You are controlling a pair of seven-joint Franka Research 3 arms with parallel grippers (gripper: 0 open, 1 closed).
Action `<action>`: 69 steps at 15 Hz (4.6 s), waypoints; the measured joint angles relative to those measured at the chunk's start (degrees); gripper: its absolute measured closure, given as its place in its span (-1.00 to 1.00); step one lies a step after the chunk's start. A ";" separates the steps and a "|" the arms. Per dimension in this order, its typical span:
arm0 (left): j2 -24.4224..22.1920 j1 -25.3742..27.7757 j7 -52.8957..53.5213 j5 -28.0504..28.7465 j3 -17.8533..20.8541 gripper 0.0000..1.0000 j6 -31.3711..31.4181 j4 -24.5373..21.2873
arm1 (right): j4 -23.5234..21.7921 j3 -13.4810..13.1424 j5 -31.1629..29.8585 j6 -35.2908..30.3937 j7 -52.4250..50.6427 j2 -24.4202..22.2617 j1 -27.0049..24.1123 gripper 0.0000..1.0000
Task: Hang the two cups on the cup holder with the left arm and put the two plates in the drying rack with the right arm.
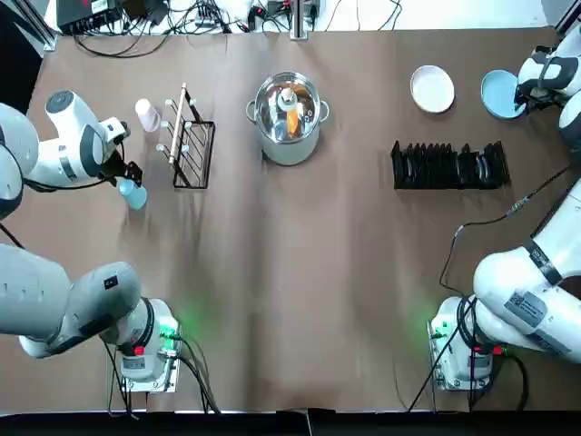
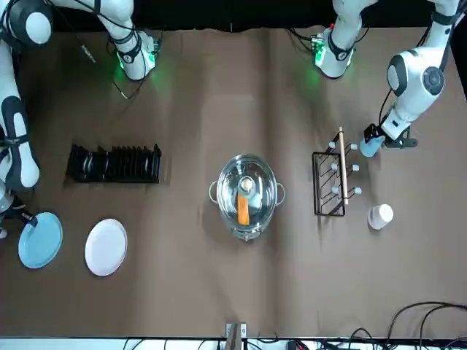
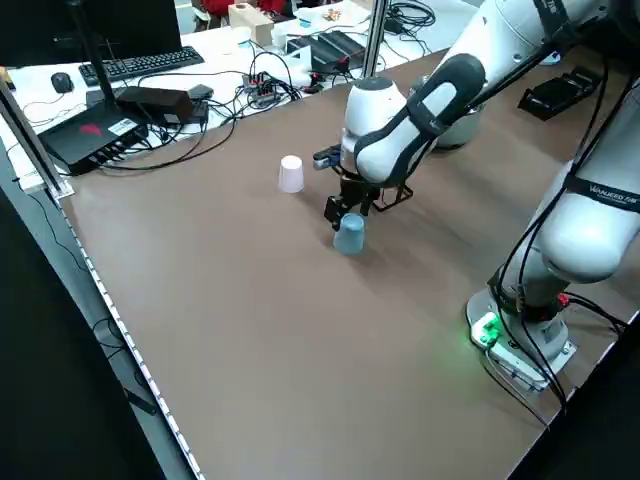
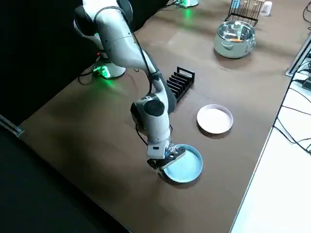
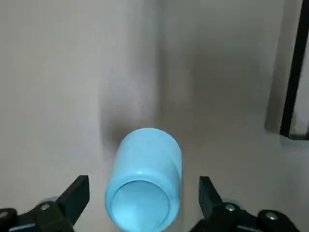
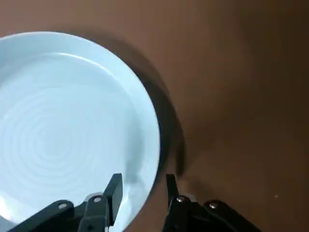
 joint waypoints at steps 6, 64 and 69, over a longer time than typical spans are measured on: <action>1.13 0.87 0.04 0.06 -0.02 -0.95 0.00 0.00 | 0.01 0.17 0.04 0.14 0.01 0.65 -0.54 0.48; 5.06 -2.04 -74.42 -6.62 -17.20 -0.66 -23.78 27.89 | -28.55 9.08 -40.88 -33.21 -5.16 -28.62 17.29 0.95; 5.03 -2.04 -74.42 -6.62 -17.20 -0.99 -23.35 28.18 | -28.55 9.32 -41.21 -34.81 -0.70 -27.77 19.17 0.94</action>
